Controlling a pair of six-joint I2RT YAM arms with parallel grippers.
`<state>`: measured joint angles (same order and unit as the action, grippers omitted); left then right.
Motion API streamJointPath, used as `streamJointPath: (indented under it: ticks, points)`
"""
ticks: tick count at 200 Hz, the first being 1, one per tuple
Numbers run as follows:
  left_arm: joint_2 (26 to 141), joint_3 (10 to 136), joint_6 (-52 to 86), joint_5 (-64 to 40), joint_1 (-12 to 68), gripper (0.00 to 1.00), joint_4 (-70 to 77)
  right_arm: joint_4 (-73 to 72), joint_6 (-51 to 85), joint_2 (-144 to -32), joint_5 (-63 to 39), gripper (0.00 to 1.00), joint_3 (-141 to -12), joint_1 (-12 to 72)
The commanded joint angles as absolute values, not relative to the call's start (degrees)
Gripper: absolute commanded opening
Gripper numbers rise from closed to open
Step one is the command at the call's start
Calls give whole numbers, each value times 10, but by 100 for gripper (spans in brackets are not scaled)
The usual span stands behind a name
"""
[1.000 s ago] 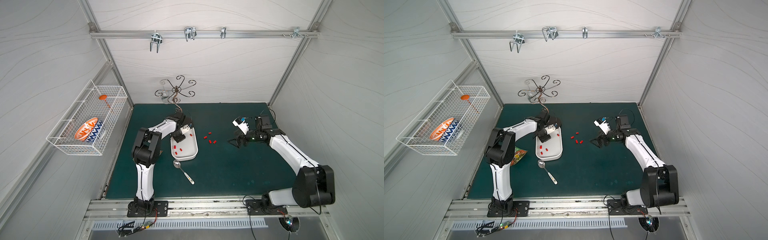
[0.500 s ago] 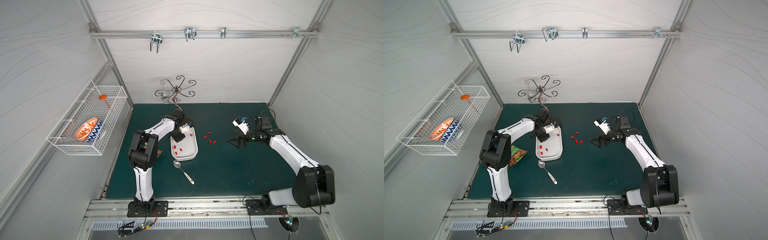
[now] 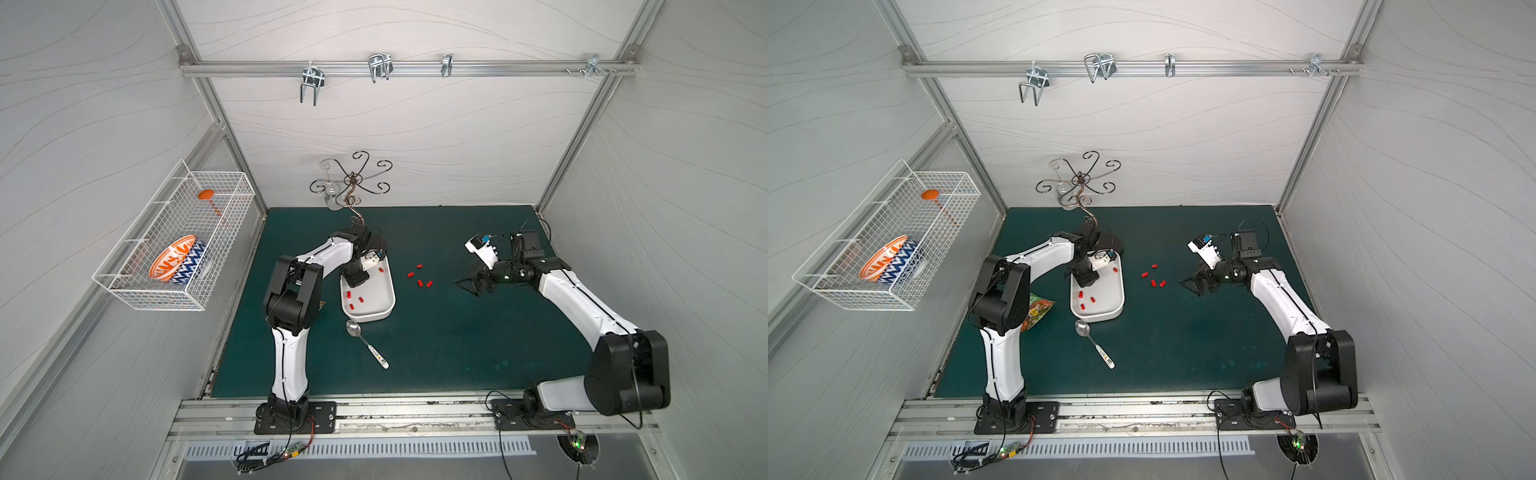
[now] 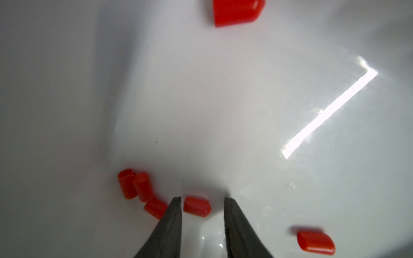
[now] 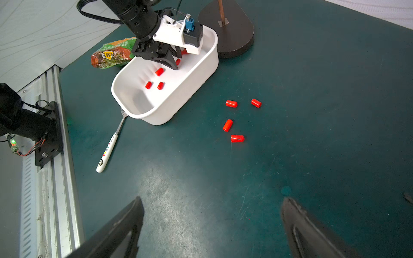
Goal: Take the screw protection sleeves out of the storage box
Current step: Pick up the screw protection sleeve from the storage box.
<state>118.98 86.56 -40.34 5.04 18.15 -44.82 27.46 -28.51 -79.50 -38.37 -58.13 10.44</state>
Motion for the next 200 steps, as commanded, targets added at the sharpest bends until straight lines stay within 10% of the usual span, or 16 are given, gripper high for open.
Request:
streamJointPath:
  ticks: [1, 200]
  points:
    - [1210, 894, -412, 57, 182, 36, -454, 284, -292, -787, -389, 99, -586, 106]
    - [1220, 896, -407, 62, 183, 15, -476, 283, -293, -782, -388, 99, -586, 103]
